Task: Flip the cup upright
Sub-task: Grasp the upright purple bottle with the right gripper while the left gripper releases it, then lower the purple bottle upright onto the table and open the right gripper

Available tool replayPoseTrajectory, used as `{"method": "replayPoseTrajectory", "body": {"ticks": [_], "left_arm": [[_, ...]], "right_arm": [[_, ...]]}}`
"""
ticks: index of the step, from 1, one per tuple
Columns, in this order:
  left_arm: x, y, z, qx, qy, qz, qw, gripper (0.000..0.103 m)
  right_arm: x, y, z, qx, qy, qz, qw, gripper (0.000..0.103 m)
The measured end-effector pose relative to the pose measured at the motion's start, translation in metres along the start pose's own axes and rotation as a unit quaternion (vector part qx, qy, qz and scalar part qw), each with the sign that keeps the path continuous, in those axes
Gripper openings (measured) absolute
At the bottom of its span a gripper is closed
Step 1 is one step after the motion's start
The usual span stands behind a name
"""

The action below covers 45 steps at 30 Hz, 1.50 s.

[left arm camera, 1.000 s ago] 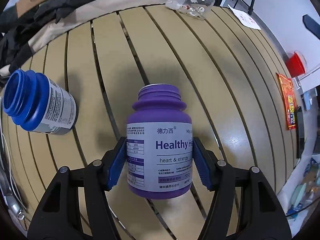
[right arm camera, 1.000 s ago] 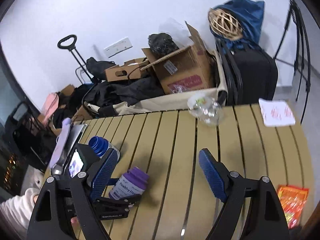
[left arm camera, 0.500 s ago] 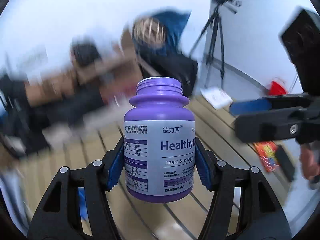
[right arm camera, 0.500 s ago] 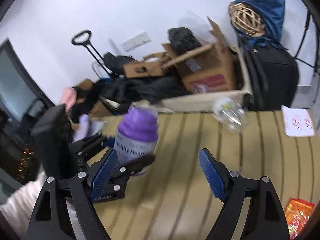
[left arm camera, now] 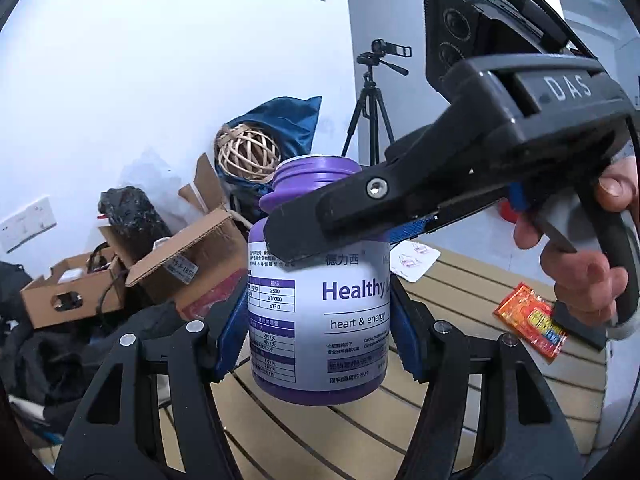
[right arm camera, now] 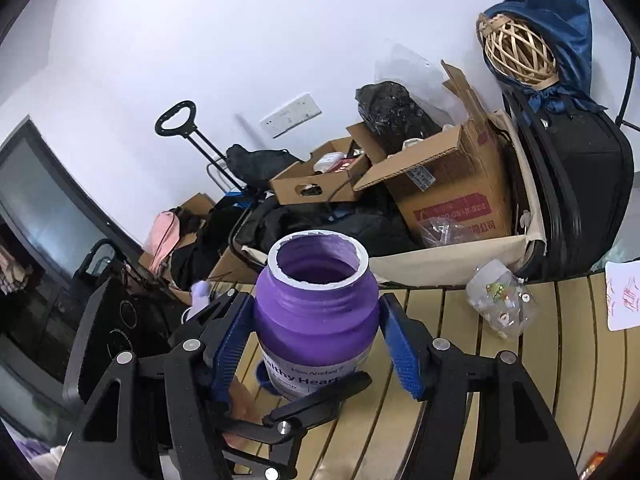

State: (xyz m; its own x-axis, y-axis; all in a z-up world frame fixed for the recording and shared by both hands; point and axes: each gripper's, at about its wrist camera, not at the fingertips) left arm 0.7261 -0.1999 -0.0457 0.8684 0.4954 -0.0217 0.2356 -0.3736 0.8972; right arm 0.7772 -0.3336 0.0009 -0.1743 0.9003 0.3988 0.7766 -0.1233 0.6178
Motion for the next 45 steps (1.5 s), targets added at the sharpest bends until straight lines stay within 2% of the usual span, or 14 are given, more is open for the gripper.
{"method": "replayPoseTrajectory", "body": {"ticks": [8, 11, 13, 14, 16, 21, 23, 25, 27, 28, 32, 35, 39, 45], "left_arm": [[0.019, -0.036, 0.012, -0.005, -0.062, 0.002, 0.9980, 0.060], [0.018, -0.038, 0.007, -0.013, -0.070, 0.017, 0.9973, 0.061], [0.019, -0.039, -0.002, -0.030, -0.084, -0.001, 0.9960, 0.066], [0.020, -0.040, -0.006, -0.037, -0.093, -0.015, 0.9949, 0.075], [0.016, -0.041, -0.012, -0.039, -0.087, -0.017, 0.9953, 0.077], [0.004, -0.028, -0.026, -0.030, -0.112, 0.078, 0.9901, 0.084], [0.017, -0.028, -0.016, -0.025, -0.125, 0.052, 0.9905, 0.084], [0.026, -0.036, -0.006, -0.024, -0.123, 0.021, 0.9919, 0.083], [0.020, -0.038, -0.008, -0.022, -0.101, 0.037, 0.9940, 0.078], [0.016, -0.038, -0.017, -0.047, -0.092, 0.034, 0.9940, 0.079], [-0.012, -0.043, -0.043, -0.065, -0.082, -0.011, 0.9945, 0.085], [-0.027, -0.059, -0.054, -0.071, -0.073, -0.019, 0.9945, 0.089], [-0.015, -0.083, -0.039, -0.023, -0.039, -0.086, 0.9953, 0.089], [0.000, -0.111, -0.004, 0.093, 0.010, -0.160, 0.9827, 0.079]], "right_arm": [[0.004, -0.024, 0.023, -0.041, -0.077, -0.059, 0.994, 0.068], [0.001, -0.033, 0.026, -0.051, -0.082, -0.059, 0.994, 0.068], [0.002, -0.036, 0.025, -0.056, -0.084, -0.060, 0.993, 0.068], [0.005, -0.038, 0.023, -0.060, -0.079, -0.065, 0.993, 0.068], [0.012, -0.040, 0.019, -0.065, -0.083, -0.080, 0.991, 0.068], [0.030, -0.040, 0.012, -0.074, -0.097, -0.121, 0.985, 0.068], [0.031, -0.038, 0.017, -0.074, -0.107, -0.125, 0.984, 0.068], [0.030, -0.041, 0.024, -0.067, -0.123, -0.130, 0.982, 0.068], [0.026, -0.049, 0.028, -0.062, -0.133, -0.136, 0.980, 0.068], [0.024, -0.053, 0.026, -0.065, -0.131, -0.134, 0.980, 0.068], [0.019, -0.068, 0.008, -0.094, -0.119, -0.122, 0.981, 0.068], [0.017, -0.079, 0.013, -0.082, -0.123, -0.125, 0.981, 0.068], [0.011, -0.097, 0.039, -0.072, -0.169, -0.161, 0.970, 0.068], [-0.026, -0.120, 0.081, -0.053, -0.213, -0.160, 0.962, 0.068]]}}
Point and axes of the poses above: each gripper's, at about its wrist camera, not at the fingertips, and z roughly the way its jaws point, x to its left, y to its top, and after that the axes turned 13 degrees about -y, right-handed
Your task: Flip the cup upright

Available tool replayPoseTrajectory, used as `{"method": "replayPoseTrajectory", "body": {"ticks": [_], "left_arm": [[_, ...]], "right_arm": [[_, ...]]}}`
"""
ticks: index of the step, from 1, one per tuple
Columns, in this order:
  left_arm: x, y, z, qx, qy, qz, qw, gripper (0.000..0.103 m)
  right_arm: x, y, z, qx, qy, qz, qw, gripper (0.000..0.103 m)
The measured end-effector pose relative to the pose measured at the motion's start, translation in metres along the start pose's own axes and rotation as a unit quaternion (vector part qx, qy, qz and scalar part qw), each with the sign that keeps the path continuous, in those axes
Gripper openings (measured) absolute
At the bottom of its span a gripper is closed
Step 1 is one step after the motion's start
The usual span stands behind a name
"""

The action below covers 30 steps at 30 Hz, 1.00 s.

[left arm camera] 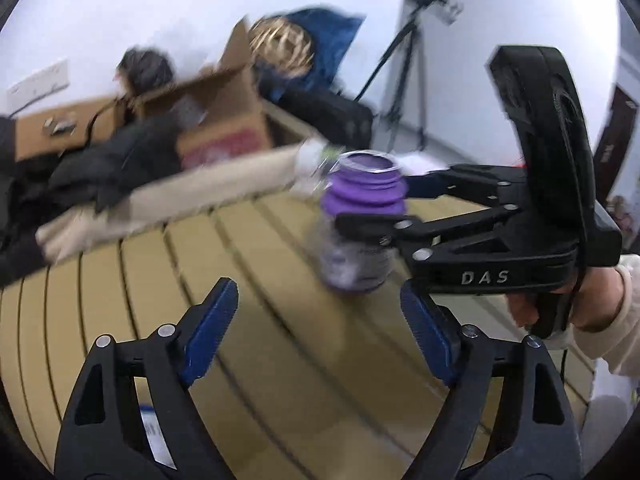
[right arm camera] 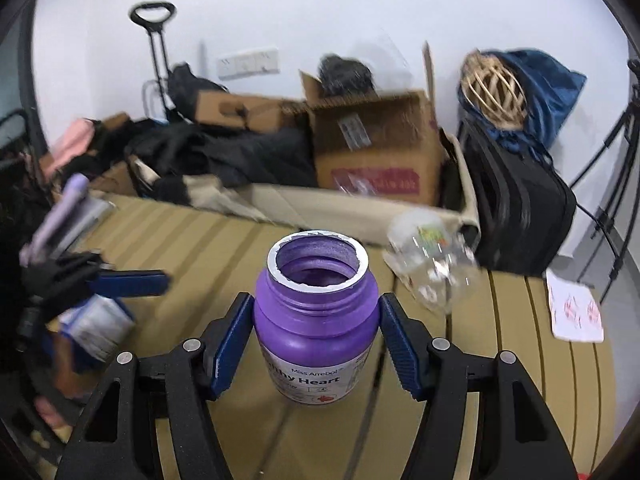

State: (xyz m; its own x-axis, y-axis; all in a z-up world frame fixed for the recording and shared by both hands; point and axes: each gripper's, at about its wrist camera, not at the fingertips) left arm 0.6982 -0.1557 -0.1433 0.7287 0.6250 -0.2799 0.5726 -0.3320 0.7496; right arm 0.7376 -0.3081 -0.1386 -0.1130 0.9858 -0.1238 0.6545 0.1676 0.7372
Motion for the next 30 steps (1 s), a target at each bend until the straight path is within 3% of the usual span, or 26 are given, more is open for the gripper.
{"method": "replayPoseTrajectory", "body": {"ticks": [6, 10, 12, 14, 15, 18, 20, 23, 27, 30], "left_arm": [[0.003, 0.000, 0.000, 0.009, 0.030, -0.061, 0.9976, 0.082], [-0.007, -0.001, -0.012, -0.006, 0.058, -0.077, 0.9954, 0.082], [-0.013, 0.004, -0.025, -0.017, 0.083, -0.085, 0.9928, 0.082], [-0.018, 0.009, -0.044, -0.028, 0.111, -0.099, 0.9885, 0.084], [-0.021, 0.009, -0.057, -0.037, 0.127, -0.109, 0.9852, 0.093], [-0.035, 0.004, -0.096, -0.063, 0.171, -0.121, 0.9757, 0.103], [-0.047, -0.001, -0.125, -0.061, 0.222, -0.117, 0.9660, 0.103], [-0.062, -0.018, -0.166, -0.092, 0.268, -0.133, 0.9498, 0.103], [-0.088, -0.038, -0.214, -0.105, 0.267, -0.151, 0.9459, 0.103], [-0.115, -0.046, -0.246, -0.130, 0.272, -0.145, 0.9424, 0.103]], "right_arm": [[-0.012, -0.016, 0.000, -0.003, -0.013, 0.002, 1.000, 0.069], [-0.011, -0.015, -0.003, 0.032, -0.011, -0.010, 0.999, 0.070], [-0.013, -0.011, -0.016, 0.032, -0.019, -0.009, 0.999, 0.079], [-0.019, -0.005, -0.039, 0.023, -0.017, 0.003, 1.000, 0.081], [-0.022, -0.001, -0.053, 0.020, -0.019, 0.010, 1.000, 0.081], [-0.033, 0.005, -0.099, 0.007, -0.018, 0.032, 0.999, 0.081], [-0.036, 0.007, -0.128, 0.013, -0.020, 0.049, 0.999, 0.081], [-0.030, 0.002, -0.172, 0.002, -0.023, 0.052, 0.998, 0.081], [-0.010, -0.008, -0.222, -0.020, -0.045, 0.028, 0.998, 0.081], [0.000, -0.017, -0.252, -0.031, -0.039, 0.030, 0.998, 0.081]]}}
Point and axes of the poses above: each gripper's, at about its wrist camera, not at the fingertips, and z roughly the way its jaws point, x to its left, y to its top, and after that the axes turned 13 degrees about -y, right-handed
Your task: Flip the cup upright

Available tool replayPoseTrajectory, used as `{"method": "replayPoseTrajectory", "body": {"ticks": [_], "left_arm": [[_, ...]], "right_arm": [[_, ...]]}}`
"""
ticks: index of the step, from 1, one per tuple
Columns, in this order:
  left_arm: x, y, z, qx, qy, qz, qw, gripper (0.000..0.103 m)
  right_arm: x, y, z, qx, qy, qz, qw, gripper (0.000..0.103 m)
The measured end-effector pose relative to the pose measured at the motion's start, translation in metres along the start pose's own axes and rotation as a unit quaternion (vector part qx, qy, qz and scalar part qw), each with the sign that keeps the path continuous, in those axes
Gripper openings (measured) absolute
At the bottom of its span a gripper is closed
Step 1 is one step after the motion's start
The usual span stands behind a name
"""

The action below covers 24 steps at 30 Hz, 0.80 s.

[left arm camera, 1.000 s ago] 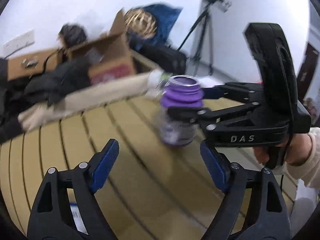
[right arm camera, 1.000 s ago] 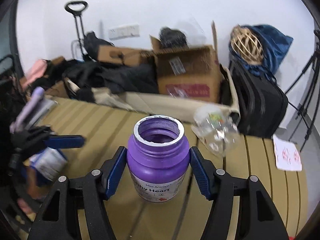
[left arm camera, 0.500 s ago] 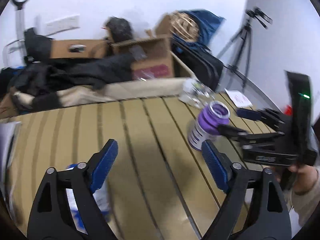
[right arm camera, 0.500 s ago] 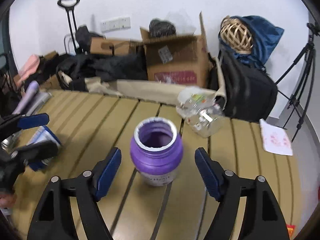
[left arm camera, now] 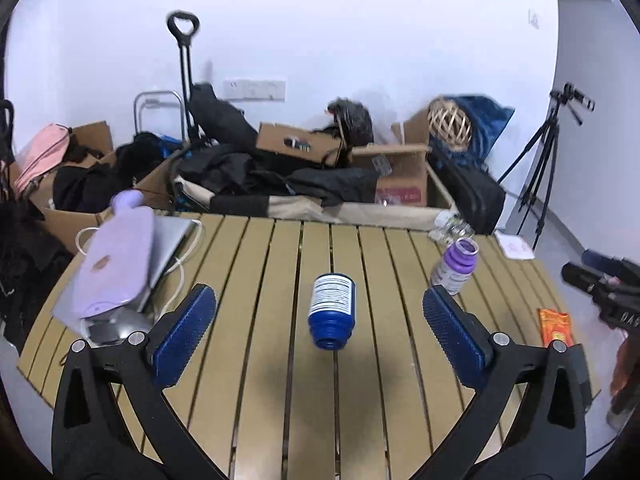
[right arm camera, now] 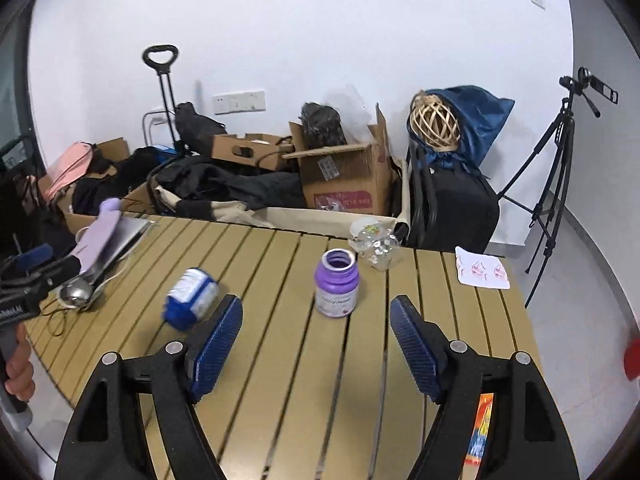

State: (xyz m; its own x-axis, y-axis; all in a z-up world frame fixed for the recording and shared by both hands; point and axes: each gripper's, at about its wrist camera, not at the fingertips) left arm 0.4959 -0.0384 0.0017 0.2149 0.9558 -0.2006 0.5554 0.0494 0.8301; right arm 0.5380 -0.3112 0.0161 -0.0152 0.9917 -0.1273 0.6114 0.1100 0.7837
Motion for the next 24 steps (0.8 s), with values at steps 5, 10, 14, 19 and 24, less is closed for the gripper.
{"method": "replayPoseTrajectory", "body": {"ticks": [5, 10, 14, 19, 24], "left_arm": [[-0.018, -0.010, -0.062, -0.042, 0.012, 0.035, 0.9985, 0.103], [-0.023, -0.045, -0.124, -0.066, 0.008, 0.027, 0.9974, 0.103], [-0.027, -0.075, -0.171, -0.066, 0.006, 0.011, 0.9978, 0.103], [-0.046, -0.113, -0.244, -0.086, 0.010, 0.036, 0.9956, 0.103], [-0.059, -0.159, -0.307, -0.097, 0.035, 0.052, 0.9933, 0.103]], "right_arm": [[0.009, -0.015, -0.052, -0.028, 0.004, 0.008, 1.000, 0.081], [0.013, -0.049, -0.112, -0.054, 0.013, 0.017, 0.998, 0.081], [0.017, -0.083, -0.159, -0.059, 0.032, 0.028, 0.997, 0.081], [0.030, -0.127, -0.219, -0.064, 0.054, 0.040, 0.996, 0.081], [0.043, -0.178, -0.286, -0.086, 0.099, 0.020, 0.991, 0.081]]}}
Point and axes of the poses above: each gripper's, at about its wrist camera, not at the fingertips, and z roughly the way its jaws point, x to its left, y to its top, and after that the axes turned 13 degrees about -y, right-handed
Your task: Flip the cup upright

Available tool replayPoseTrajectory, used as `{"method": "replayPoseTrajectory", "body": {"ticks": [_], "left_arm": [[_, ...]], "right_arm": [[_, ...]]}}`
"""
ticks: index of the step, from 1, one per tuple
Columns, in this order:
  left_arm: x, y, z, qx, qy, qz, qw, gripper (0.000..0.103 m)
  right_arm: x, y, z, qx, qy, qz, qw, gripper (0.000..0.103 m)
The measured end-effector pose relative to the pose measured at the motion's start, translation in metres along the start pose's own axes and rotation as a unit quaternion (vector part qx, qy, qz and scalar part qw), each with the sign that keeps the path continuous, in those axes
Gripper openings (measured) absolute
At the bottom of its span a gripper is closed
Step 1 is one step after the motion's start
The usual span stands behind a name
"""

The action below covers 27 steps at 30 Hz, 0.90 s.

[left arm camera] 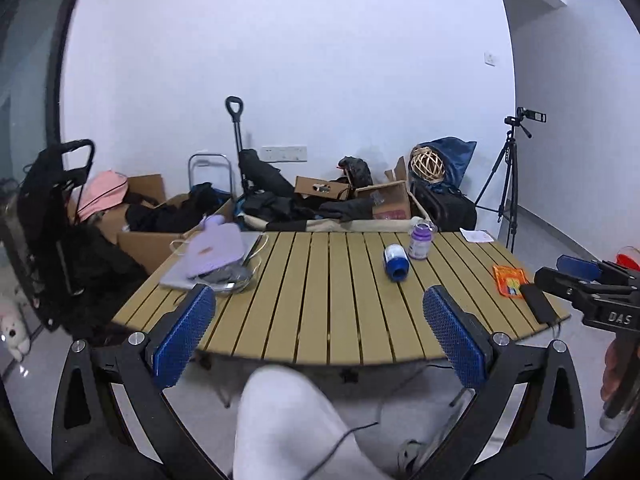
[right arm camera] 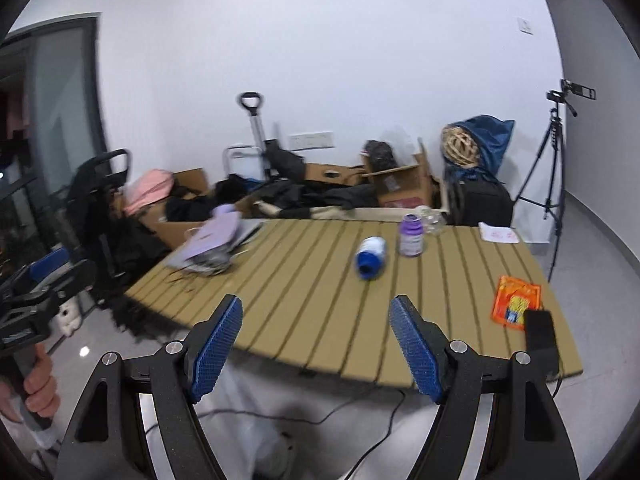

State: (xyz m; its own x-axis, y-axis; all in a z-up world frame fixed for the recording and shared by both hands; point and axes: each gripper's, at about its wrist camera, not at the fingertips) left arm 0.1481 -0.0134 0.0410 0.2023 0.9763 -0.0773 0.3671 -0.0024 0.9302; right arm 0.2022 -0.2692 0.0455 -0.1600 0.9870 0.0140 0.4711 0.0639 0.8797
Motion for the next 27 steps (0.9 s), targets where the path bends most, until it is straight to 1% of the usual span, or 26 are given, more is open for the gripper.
{"method": "replayPoseTrajectory", "body": {"ticks": [1, 3, 4, 5, 7, 9, 12, 14, 16, 18, 21, 23, 27], "left_arm": [[0.000, -0.008, -0.011, 0.002, 0.003, -0.006, 1.0000, 0.103], [-0.001, -0.024, -0.033, 0.007, -0.009, -0.018, 0.9998, 0.103], [-0.001, -0.030, -0.044, 0.002, -0.017, -0.026, 0.9995, 0.103], [0.000, -0.039, -0.059, -0.015, -0.023, -0.036, 0.9990, 0.103], [0.000, -0.050, -0.083, -0.048, -0.024, -0.034, 0.9980, 0.103], [-0.001, -0.058, -0.101, -0.084, -0.011, -0.016, 0.9963, 0.103], [-0.001, -0.072, -0.119, -0.119, 0.013, 0.002, 0.9929, 0.103], [-0.001, -0.082, -0.121, -0.122, 0.025, 0.003, 0.9923, 0.103], [-0.001, -0.091, -0.117, -0.110, 0.017, -0.001, 0.9938, 0.103], [-0.001, -0.089, -0.113, -0.103, 0.015, 0.002, 0.9945, 0.103], [-0.003, -0.090, -0.118, -0.114, 0.014, 0.002, 0.9934, 0.103], [-0.009, -0.095, -0.126, -0.121, 0.016, 0.006, 0.9926, 0.103], [-0.009, -0.096, -0.128, -0.122, 0.018, 0.010, 0.9923, 0.103]], "right_arm": [[0.004, -0.007, -0.014, -0.004, 0.003, -0.002, 1.000, 0.081], [0.009, -0.021, -0.040, -0.013, 0.010, 0.003, 1.000, 0.083], [0.012, -0.028, -0.050, -0.019, 0.012, 0.008, 1.000, 0.085], [0.014, -0.036, -0.062, -0.025, 0.011, 0.015, 1.000, 0.088], [0.020, -0.052, -0.079, -0.034, 0.010, 0.013, 0.999, 0.088], [0.027, -0.066, -0.091, -0.044, -0.006, 0.010, 0.999, 0.088], [0.037, -0.090, -0.108, -0.067, -0.021, 0.008, 0.997, 0.088], [0.046, -0.102, -0.116, -0.085, -0.026, -0.006, 0.996, 0.088], [0.055, -0.106, -0.118, -0.096, -0.035, -0.030, 0.994, 0.088], [0.060, -0.105, -0.118, -0.096, -0.035, -0.039, 0.994, 0.088], [0.066, -0.108, -0.122, -0.106, -0.038, -0.055, 0.992, 0.088], [0.067, -0.109, -0.125, -0.114, -0.043, -0.059, 0.991, 0.088], [0.066, -0.109, -0.122, -0.110, -0.042, -0.051, 0.992, 0.088]]}}
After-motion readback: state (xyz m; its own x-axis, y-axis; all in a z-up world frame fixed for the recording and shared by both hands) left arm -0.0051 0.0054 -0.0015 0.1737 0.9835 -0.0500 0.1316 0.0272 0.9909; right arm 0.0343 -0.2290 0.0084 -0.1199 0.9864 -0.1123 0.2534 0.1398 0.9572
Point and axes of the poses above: each gripper's, at about its wrist camera, not at the fingertips, and z roughly the way its jaws point, x to its left, y to its top, and after that the axes turned 13 degrees about -y, right-handed
